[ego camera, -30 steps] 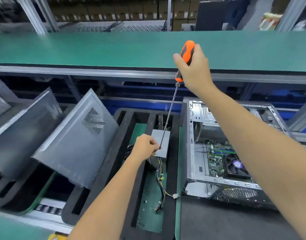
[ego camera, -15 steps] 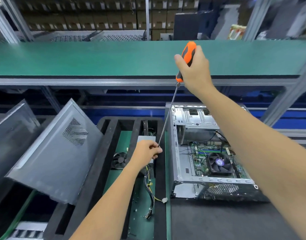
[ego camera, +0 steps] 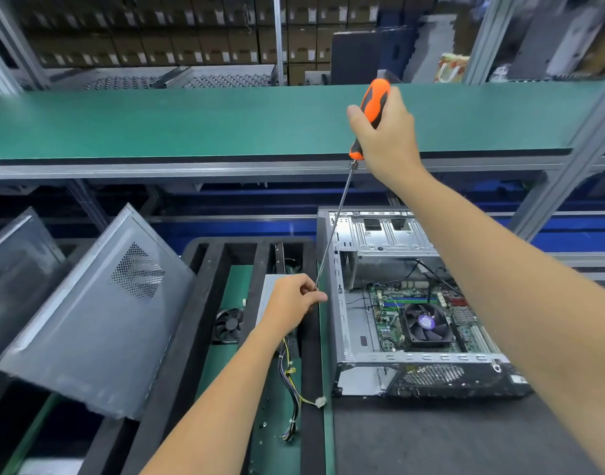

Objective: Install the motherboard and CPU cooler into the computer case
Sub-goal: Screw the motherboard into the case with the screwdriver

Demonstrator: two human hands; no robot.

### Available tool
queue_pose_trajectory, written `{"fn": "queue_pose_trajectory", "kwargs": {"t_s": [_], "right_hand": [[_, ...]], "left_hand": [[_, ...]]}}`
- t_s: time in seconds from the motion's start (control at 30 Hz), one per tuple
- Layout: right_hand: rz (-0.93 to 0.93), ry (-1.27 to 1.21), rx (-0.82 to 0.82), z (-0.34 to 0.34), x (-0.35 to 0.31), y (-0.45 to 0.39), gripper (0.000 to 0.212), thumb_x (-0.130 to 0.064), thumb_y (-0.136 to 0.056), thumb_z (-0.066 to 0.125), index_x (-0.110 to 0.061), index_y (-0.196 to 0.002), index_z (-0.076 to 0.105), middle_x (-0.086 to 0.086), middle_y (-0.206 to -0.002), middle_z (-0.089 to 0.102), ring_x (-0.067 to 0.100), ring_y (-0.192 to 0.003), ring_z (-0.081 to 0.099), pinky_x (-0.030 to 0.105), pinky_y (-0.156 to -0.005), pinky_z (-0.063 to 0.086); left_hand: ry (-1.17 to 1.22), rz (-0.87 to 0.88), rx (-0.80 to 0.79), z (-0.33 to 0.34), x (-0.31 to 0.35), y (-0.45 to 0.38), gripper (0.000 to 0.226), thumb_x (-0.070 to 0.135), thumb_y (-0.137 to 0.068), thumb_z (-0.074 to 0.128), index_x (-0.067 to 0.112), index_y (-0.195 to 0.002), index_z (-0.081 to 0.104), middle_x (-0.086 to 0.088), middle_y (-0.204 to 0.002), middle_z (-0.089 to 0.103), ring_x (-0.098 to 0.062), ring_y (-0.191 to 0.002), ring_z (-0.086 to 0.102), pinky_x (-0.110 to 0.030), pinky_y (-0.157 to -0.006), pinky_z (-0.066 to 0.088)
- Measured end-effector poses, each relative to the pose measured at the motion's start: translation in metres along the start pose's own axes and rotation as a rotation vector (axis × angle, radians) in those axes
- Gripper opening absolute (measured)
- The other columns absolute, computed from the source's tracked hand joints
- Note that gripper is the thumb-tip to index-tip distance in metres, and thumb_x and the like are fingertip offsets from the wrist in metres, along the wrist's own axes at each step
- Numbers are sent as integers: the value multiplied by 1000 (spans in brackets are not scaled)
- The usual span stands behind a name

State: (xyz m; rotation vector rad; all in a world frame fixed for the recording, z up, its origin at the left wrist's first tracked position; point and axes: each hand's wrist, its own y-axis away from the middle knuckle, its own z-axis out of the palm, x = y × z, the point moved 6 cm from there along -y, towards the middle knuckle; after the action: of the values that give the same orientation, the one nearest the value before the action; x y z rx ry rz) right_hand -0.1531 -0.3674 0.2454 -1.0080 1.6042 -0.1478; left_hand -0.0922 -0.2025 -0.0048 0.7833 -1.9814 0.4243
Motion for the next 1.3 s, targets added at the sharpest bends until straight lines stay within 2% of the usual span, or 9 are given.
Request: {"fn": "queue_pose_trajectory", "kwargs": {"t_s": [0.13, 0.27, 0.37, 0.5, 0.63, 0.73, 0.87, 1.07, 1.3], "right_hand": [[-22, 28, 5, -10, -4, -3, 28, -32, -95, 54, -23, -80, 32, -7, -70, 36, 5, -55, 41, 16, -51, 49], [-36, 15, 22, -23, -10, -10, 27, -30, -95, 55, -12, -89, 35, -6, -71, 36, 8, -58, 41, 14, -50, 46], [-58, -12, 15, -34, -21, -17, 29, -29, -95, 55, -19, -81, 32, -5, -70, 34, 16, -62, 42, 16, -48, 44], [-91, 5, -8, -50, -30, -23, 30, -28, -94, 55, -20, -78, 30, -2, -68, 33, 20, -58, 45, 14, -42, 37], [-137, 80, -15, -68, -17, -14, 30, -28, -94, 55, -15, -82, 31, -5, -67, 32, 5, -47, 42, 15, -46, 39], [-107, 88, -21, -79, 7, -4, 29, -28, -94, 55, -20, -79, 31, -6, -66, 35, 14, -53, 47, 14, -49, 42], [-67, 54, -17, -91, 42, 7, 29, -27, -94, 57, -19, -80, 33, -6, -65, 35, 6, -47, 42, 12, -46, 40], [-24, -50, -171, -81, 88, 21, 28, -28, -95, 55, -9, -88, 36, 7, -65, 39, 38, -60, 51, 44, -52, 49], [-13, -125, -278, -69, 112, 29, 27, -27, -96, 56, -16, -85, 33, 2, -62, 42, 33, -56, 51, 45, -54, 46]], "left_hand": [[-62, 53, 7, 2, 10, -4, 22, 26, -78, 76, 14, -71, 59, -9, -74, 67, -29, -69, 62, -40, -66, 55], [-104, 117, -9, -1, 22, -9, 23, 29, -78, 75, 22, -65, 57, 2, -64, 61, -9, -56, 51, -25, -56, 47], [-158, 181, -55, 2, 40, -13, 25, 34, -78, 74, 19, -66, 57, 7, -63, 54, -4, -54, 42, -16, -53, 38], [-198, 241, -144, 24, 67, -23, 30, 36, -76, 76, 18, -63, 55, 5, -61, 56, -8, -53, 45, -24, -54, 41], [-332, 250, -301, 65, 88, -32, 28, 35, -76, 77, 13, -70, 59, 2, -68, 60, -12, -59, 52, -28, -57, 44], [-405, 179, -367, 96, 94, -39, 28, 29, -76, 79, 9, -70, 60, -4, -70, 63, -15, -63, 57, -28, -57, 44], [-444, 38, -385, 127, 90, -50, 26, 23, -74, 80, 3, -70, 65, -10, -74, 69, -21, -71, 66, -31, -67, 54], [-506, -179, -329, 151, 63, -63, 27, 18, -71, 83, -2, -82, 68, -12, -83, 71, -21, -80, 66, -31, -76, 55], [-630, -301, -279, 154, 46, -61, 14, 7, -73, 75, 8, -78, 62, -7, -82, 65, -18, -68, 59, -22, -58, 44]]}}
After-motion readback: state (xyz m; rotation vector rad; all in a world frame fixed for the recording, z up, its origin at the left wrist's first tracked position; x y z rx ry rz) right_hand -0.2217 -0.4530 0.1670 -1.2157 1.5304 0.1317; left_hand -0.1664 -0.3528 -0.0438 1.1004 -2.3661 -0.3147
